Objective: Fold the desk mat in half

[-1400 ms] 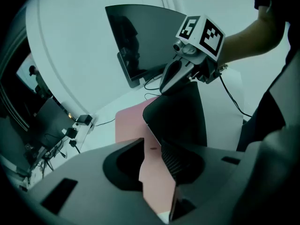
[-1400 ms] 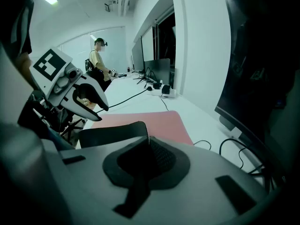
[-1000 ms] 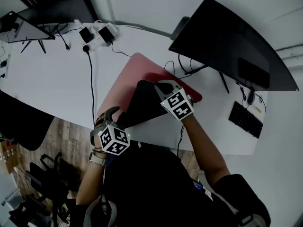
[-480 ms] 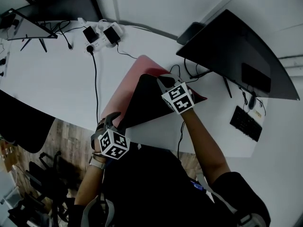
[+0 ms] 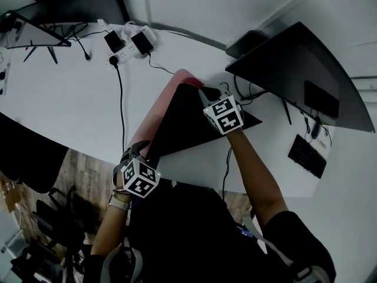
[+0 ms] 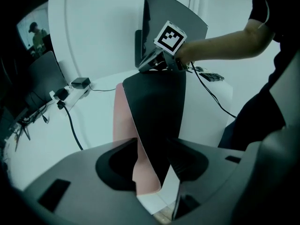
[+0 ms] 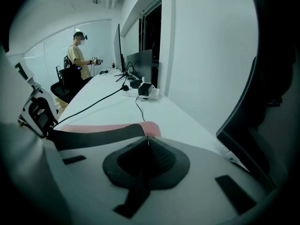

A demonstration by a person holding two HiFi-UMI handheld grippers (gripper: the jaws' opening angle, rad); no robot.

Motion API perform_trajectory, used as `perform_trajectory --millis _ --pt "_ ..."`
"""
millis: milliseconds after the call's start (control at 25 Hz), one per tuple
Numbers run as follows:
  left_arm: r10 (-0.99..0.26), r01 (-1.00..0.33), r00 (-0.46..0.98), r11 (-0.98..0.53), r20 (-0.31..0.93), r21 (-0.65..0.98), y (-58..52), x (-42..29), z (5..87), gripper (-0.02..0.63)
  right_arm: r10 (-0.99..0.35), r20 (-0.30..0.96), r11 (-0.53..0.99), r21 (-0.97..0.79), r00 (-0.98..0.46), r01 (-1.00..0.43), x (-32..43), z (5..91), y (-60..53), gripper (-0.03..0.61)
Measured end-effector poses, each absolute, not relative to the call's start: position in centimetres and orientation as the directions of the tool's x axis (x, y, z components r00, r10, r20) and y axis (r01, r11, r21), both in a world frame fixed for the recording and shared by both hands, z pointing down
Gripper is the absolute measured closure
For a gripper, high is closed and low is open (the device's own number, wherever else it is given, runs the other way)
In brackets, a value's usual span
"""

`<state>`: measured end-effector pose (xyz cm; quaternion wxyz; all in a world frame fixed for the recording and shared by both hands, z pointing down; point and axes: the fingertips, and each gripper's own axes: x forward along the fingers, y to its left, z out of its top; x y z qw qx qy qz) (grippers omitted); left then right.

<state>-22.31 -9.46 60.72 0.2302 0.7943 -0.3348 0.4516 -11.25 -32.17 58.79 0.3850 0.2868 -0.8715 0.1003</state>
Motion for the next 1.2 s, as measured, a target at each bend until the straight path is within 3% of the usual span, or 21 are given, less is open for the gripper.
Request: perform_trajectory --millis 240,480,560,1200 --pt "-0.265 -0.744 0.362 -0.66 0.894 0.105 -9.8 -23.3 62.3 0.428 -0.447 0.721 0.796 0.049 -0.53 -0.604 -11.8 59.1 -33.8 0.558" --pt "-0.303 -0.755 0.305 -0.654 0.903 0.036 -11.9 -25.3 62.2 0.579 -0.463 0.722 0.779 0.055 -0.514 -0.625 -12.1 59.4 -35.3 0.558" --pt "-0.304 -0.757 0.288 -0.653 0.908 0.022 -12.6 -26.0 62.4 0.601 -0.468 0.723 0.773 0.057 -0.507 -0.632 -12.1 59.5 -35.8 0.558" --pt "-0.322 -0.769 0.277 -0.639 0.905 0.007 -16.5 -28.6 62.2 0.603 -0.544 0.706 0.707 0.095 -0.453 -0.701 -13.2 60.6 -41.2 0.558"
